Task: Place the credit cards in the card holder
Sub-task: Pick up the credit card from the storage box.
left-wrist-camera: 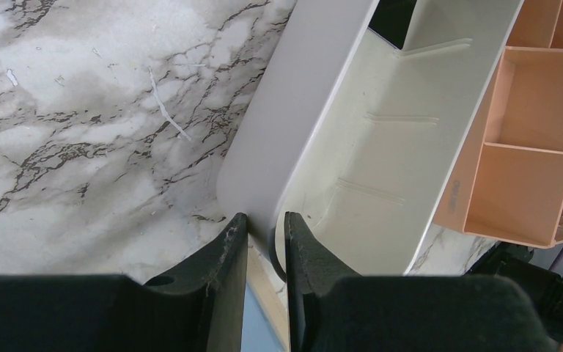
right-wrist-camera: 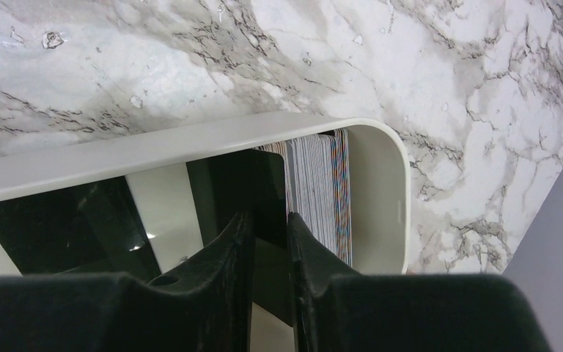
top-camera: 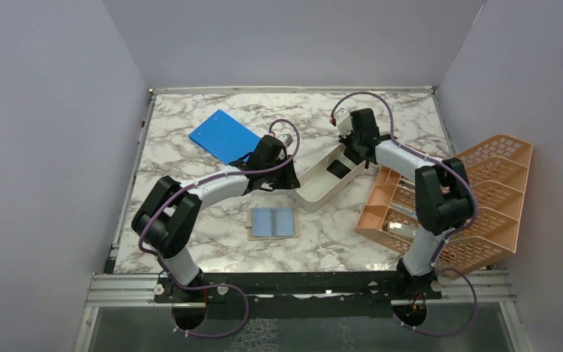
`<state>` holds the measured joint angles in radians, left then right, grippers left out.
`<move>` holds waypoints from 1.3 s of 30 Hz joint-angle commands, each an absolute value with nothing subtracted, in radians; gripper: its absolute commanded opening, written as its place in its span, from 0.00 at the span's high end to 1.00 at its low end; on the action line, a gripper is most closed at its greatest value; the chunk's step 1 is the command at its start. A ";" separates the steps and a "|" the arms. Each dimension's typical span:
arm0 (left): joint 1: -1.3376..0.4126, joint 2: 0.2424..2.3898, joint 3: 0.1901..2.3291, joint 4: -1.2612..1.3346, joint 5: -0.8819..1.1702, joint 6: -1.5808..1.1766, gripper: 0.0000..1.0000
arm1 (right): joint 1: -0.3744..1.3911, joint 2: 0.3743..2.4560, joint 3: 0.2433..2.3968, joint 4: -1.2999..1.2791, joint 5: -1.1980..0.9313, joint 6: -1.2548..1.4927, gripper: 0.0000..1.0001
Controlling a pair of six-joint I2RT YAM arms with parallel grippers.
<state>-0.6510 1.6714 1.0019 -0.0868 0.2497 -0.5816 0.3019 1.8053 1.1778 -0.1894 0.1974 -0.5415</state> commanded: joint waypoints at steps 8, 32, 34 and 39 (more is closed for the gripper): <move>-0.660 1.658 0.981 -0.145 0.277 -0.550 0.76 | 0.276 1.758 1.211 -0.225 0.313 -0.545 0.89; -0.661 1.693 1.038 -0.144 0.291 -0.586 0.68 | 0.371 1.662 1.331 -0.494 0.210 -0.346 0.99; -0.661 1.695 1.046 -0.143 0.301 -0.598 0.67 | 0.393 1.659 1.350 -0.521 0.230 -0.318 0.99; -0.661 1.679 1.059 -0.131 0.308 -0.624 0.59 | 0.459 1.652 1.394 -0.584 0.338 -0.231 0.99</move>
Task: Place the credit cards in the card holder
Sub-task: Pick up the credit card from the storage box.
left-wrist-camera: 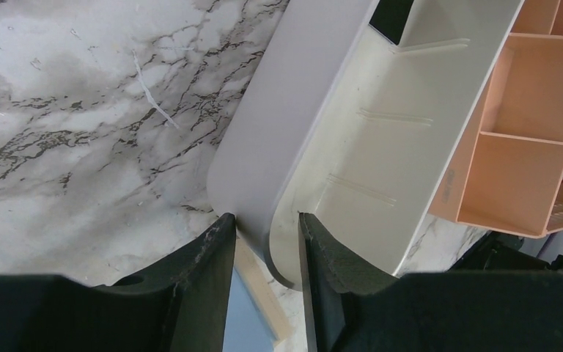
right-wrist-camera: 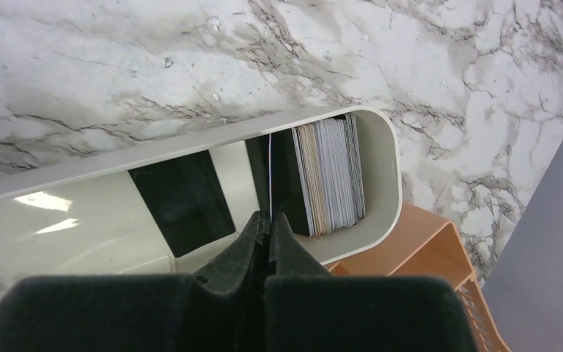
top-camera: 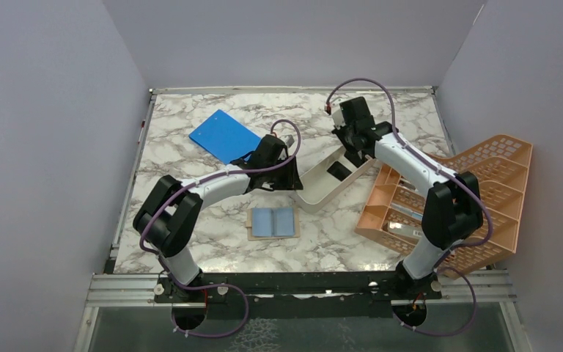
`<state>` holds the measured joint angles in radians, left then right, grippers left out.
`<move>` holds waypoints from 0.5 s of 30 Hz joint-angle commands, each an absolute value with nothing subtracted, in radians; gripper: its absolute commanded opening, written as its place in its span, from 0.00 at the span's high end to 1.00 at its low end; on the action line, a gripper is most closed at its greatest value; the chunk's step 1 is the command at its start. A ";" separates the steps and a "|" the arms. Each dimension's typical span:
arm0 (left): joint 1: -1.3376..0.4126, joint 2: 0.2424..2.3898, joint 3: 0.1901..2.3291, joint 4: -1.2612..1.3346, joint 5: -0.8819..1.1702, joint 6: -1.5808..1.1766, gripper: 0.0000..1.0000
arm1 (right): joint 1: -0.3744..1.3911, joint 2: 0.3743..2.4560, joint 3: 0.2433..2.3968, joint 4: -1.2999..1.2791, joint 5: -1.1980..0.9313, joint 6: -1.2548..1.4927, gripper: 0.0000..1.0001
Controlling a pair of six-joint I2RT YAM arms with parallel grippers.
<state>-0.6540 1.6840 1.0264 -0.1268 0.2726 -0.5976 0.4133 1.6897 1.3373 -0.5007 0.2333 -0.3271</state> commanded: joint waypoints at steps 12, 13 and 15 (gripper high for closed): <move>-0.660 1.607 1.155 -0.214 0.176 -0.620 0.49 | 0.571 1.532 1.433 -0.591 0.344 -0.006 0.99; -0.661 1.594 1.154 -0.215 0.164 -0.622 0.47 | 0.570 1.508 1.420 -0.581 0.309 0.007 0.99; -0.660 1.562 1.142 -0.215 0.133 -0.629 0.45 | 0.573 1.461 1.389 -0.560 0.232 0.056 0.99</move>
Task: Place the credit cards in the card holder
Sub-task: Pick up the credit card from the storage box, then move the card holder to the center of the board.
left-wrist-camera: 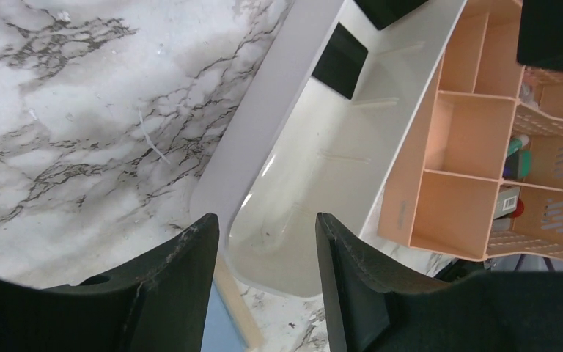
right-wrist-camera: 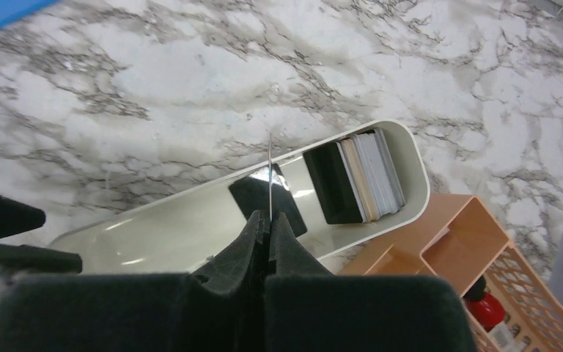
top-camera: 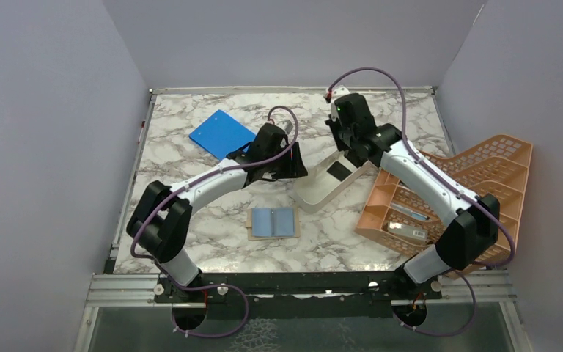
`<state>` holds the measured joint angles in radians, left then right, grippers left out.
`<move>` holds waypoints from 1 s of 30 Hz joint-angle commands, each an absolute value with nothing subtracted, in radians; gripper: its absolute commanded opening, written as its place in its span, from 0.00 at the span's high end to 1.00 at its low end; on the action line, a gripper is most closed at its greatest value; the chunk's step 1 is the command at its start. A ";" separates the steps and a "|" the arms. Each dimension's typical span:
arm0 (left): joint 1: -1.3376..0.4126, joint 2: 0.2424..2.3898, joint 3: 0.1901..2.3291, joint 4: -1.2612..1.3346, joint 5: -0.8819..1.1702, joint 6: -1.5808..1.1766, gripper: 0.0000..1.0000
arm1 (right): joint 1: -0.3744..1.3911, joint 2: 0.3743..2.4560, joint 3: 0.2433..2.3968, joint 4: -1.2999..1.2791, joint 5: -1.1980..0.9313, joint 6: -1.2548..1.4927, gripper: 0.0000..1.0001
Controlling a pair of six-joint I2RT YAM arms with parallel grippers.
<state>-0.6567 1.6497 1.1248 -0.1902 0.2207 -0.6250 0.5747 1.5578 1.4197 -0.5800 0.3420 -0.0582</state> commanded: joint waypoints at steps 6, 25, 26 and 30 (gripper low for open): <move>-0.659 1.467 1.072 -0.241 0.053 -0.623 0.41 | 0.574 1.326 1.286 -0.462 -0.051 0.235 0.99; -0.578 1.151 0.614 -0.252 0.048 -0.675 0.61 | 0.702 1.216 0.799 0.021 -0.264 0.785 0.99; -0.568 1.151 0.599 -0.248 0.057 -0.677 0.62 | 0.719 1.223 0.784 0.045 -0.246 0.805 0.99; -0.536 1.146 0.558 -0.244 0.074 -0.677 0.69 | 0.787 1.264 0.733 0.136 -0.187 0.883 0.99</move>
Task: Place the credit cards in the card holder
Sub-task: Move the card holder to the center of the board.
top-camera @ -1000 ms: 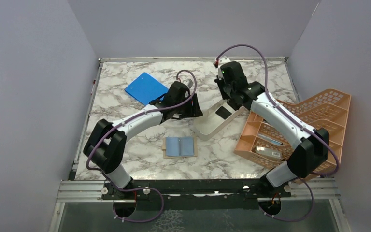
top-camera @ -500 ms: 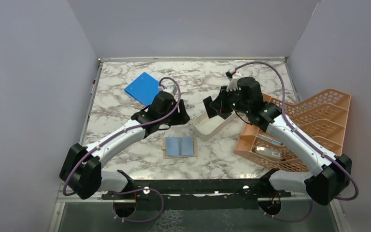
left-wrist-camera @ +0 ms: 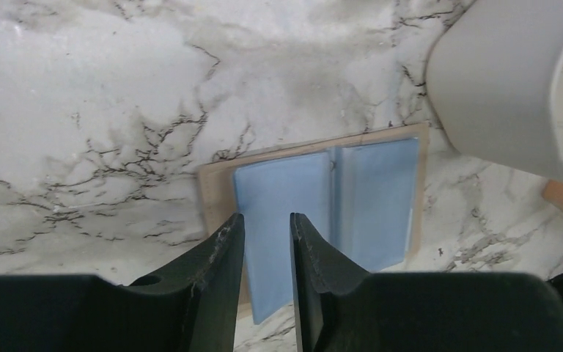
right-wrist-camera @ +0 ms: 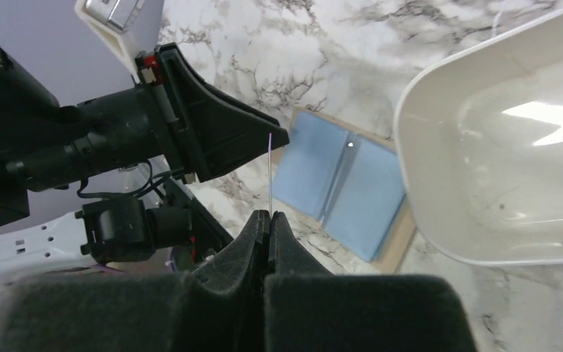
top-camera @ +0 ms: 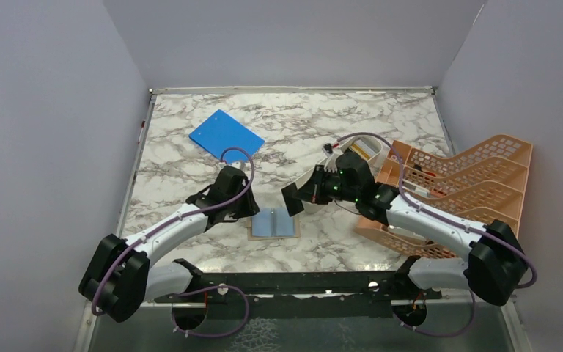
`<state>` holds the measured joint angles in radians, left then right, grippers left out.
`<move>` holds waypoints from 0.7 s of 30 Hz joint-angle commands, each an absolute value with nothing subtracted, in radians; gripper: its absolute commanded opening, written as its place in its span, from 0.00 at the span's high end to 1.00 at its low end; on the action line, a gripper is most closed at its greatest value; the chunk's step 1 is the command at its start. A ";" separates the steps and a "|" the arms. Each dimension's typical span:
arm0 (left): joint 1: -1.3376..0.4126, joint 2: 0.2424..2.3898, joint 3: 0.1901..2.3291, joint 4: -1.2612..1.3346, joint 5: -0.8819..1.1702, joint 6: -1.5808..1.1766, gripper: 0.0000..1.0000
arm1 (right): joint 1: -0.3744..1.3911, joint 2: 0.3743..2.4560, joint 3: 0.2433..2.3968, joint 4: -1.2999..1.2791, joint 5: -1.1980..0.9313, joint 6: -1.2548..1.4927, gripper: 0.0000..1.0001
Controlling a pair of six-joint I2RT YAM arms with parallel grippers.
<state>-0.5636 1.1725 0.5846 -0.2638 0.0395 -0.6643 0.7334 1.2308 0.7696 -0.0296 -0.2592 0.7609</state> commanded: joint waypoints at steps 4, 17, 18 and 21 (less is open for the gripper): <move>-0.515 1.153 0.528 -0.223 0.090 -0.672 0.73 | 0.846 1.341 0.693 0.224 -0.119 0.941 0.99; -0.509 1.172 0.498 -0.188 0.135 -0.666 0.78 | 0.907 1.541 0.699 0.315 -0.025 0.958 0.99; -0.509 1.166 0.501 -0.188 0.141 -0.666 0.78 | 0.907 1.548 0.698 0.319 -0.023 0.958 0.99; -0.509 1.153 0.504 -0.183 0.156 -0.672 0.78 | 0.907 1.577 0.696 0.332 -0.027 0.967 0.99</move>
<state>-0.5125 1.1839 0.5007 -0.2153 0.1127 -0.6697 0.9012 1.5444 0.6956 0.2760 -0.0742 0.9501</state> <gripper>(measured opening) 0.223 0.017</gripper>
